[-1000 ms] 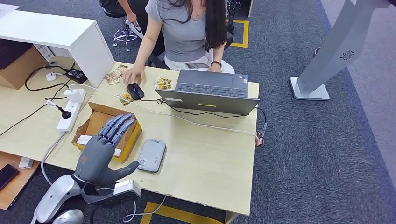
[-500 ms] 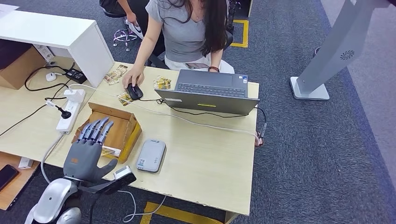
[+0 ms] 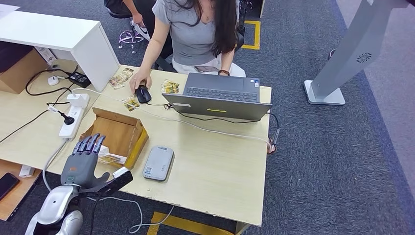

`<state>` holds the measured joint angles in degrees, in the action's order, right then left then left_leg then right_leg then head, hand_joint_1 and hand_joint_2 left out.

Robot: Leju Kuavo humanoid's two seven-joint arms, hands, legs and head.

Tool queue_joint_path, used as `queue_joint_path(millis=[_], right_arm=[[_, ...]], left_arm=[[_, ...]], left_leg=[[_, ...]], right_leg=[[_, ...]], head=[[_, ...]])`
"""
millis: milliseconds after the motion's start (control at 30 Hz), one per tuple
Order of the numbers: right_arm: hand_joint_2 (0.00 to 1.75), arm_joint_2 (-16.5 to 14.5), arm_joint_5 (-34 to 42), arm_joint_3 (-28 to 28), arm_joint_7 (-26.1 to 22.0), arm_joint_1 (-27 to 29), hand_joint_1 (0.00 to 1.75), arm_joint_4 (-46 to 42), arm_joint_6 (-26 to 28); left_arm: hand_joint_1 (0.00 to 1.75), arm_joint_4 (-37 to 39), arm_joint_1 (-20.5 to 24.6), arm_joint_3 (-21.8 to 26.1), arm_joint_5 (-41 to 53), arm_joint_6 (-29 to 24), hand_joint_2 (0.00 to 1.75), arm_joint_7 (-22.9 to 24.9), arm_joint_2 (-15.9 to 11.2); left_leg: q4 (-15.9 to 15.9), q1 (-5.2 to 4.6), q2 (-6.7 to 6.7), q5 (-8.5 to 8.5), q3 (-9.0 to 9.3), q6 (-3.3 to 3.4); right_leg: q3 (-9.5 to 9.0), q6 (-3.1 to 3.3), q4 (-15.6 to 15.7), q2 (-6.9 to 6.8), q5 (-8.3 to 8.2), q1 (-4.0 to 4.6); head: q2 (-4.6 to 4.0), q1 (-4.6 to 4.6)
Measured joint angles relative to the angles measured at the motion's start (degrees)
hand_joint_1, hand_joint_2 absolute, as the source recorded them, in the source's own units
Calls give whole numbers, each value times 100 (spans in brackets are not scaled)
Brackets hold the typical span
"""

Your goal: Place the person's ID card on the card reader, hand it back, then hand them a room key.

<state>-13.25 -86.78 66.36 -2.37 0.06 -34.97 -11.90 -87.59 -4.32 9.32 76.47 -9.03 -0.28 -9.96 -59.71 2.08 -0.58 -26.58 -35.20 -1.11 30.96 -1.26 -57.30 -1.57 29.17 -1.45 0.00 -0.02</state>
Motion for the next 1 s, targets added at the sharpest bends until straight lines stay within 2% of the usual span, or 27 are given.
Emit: queue_joint_path(millis=[833, 967, 1000], right_arm=[[0, -13, -156, 140, -82, -43, 0, -35, 2], [0, -17, -223, 192, -127, -55, 0, -35, -2], [0, -17, -234, 204, -133, -58, 0, -35, -4]], left_arm=[[0, 239, 176, 232, 64, 142, 175, -2, 178], [175, 239, 184, 248, 71, 168, 175, -33, 213], [175, 239, 185, 250, 66, 178, 175, -52, 218]], left_leg=[[0, 0, 1, 0, 0, 0], [0, 0, 0, 0, 0, 0], [0, 0, 0, 0, 0, 0]], right_leg=[[-1, 0, 0, 0, 0, 0], [-1, 0, 0, 0, 0, 0], [0, 0, 0, 0, 0, 0]], head=[[0, 0], [0, -1], [0, -1]])
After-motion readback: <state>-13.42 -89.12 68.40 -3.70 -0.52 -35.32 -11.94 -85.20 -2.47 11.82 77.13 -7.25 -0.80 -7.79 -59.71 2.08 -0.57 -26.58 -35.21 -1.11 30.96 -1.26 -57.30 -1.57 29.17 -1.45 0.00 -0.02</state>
